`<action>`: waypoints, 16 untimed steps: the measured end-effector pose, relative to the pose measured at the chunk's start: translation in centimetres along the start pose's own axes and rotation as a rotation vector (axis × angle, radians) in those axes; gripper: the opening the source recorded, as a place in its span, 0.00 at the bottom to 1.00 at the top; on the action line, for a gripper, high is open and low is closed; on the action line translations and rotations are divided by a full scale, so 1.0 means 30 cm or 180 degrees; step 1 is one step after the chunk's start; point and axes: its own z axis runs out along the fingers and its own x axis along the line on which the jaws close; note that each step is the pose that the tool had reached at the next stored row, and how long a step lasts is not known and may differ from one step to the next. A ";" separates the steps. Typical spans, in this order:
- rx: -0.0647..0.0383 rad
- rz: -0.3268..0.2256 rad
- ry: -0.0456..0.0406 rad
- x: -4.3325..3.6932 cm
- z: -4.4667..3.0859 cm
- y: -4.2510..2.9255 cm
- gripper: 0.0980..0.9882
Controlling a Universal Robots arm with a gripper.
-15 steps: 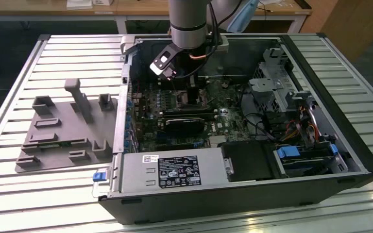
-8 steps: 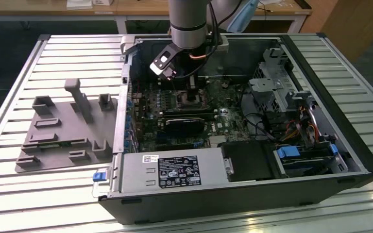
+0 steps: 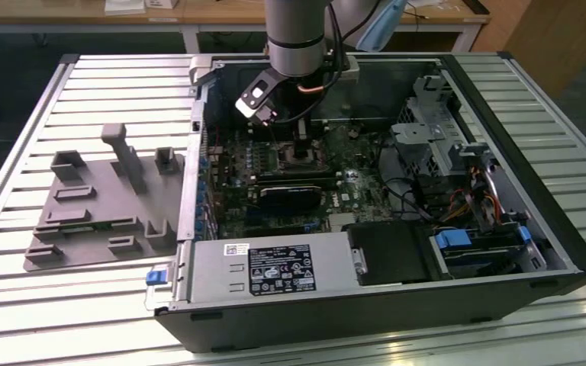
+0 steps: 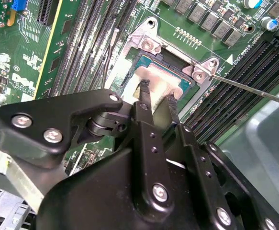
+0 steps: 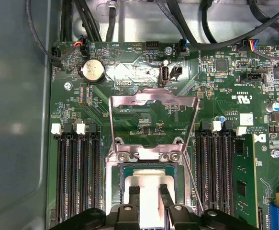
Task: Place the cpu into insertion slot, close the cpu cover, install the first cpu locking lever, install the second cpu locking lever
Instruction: 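Place the cpu into insertion slot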
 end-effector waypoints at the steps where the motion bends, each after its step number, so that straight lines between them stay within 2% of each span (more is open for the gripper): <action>1: 0.0000 0.0000 0.0000 0.000 0.000 0.000 0.22; 4: 0.0000 0.0000 0.0000 0.000 0.000 0.000 0.20; 6: 0.0000 0.0000 0.0000 0.000 -0.001 0.000 0.06; 7: 0.0000 0.0000 0.0000 0.000 -0.001 0.000 0.06; 8: 0.0000 0.0000 0.0000 0.000 -0.001 0.000 0.01; 16: 0.0001 0.0000 -0.0001 0.000 -0.009 0.001 0.01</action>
